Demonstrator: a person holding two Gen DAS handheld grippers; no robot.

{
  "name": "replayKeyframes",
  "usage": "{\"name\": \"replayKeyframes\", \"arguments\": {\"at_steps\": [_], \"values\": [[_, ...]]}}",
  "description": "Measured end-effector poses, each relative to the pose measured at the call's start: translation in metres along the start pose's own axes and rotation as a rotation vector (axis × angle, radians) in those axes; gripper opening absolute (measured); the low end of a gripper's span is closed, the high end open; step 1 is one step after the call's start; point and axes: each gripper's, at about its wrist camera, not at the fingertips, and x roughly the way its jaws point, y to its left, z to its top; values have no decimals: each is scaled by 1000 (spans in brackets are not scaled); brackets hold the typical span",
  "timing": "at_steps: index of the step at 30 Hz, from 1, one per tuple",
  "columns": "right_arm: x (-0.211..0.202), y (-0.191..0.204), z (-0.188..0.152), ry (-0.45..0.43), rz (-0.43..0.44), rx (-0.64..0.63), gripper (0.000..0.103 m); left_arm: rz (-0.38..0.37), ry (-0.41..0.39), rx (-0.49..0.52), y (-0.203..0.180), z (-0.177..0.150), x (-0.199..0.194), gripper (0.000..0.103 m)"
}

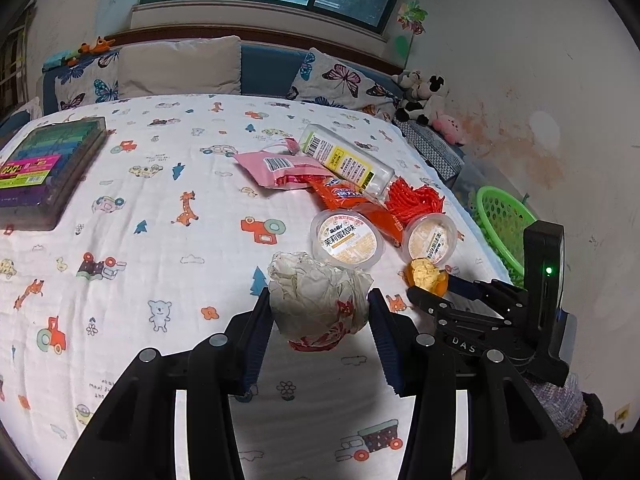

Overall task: Collect trash
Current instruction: 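Grasp the orange snack piece with the right tool while the left tool holds the tissue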

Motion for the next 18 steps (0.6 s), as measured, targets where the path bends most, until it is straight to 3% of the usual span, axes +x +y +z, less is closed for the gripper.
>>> {"name": "replayKeyframes", "arguments": {"at_steps": [5,12,18], "values": [[-12,-8,-2,-21,25,45,44,-11,-9,11,-5,3,-3,46],[-41,-28,-5,-56,38,85,43,-41,-11,35,-22,10,-3,46],[-77,-71,-4,-118,22,158,43,-76,-7,81,-50,18,3,46]]}}
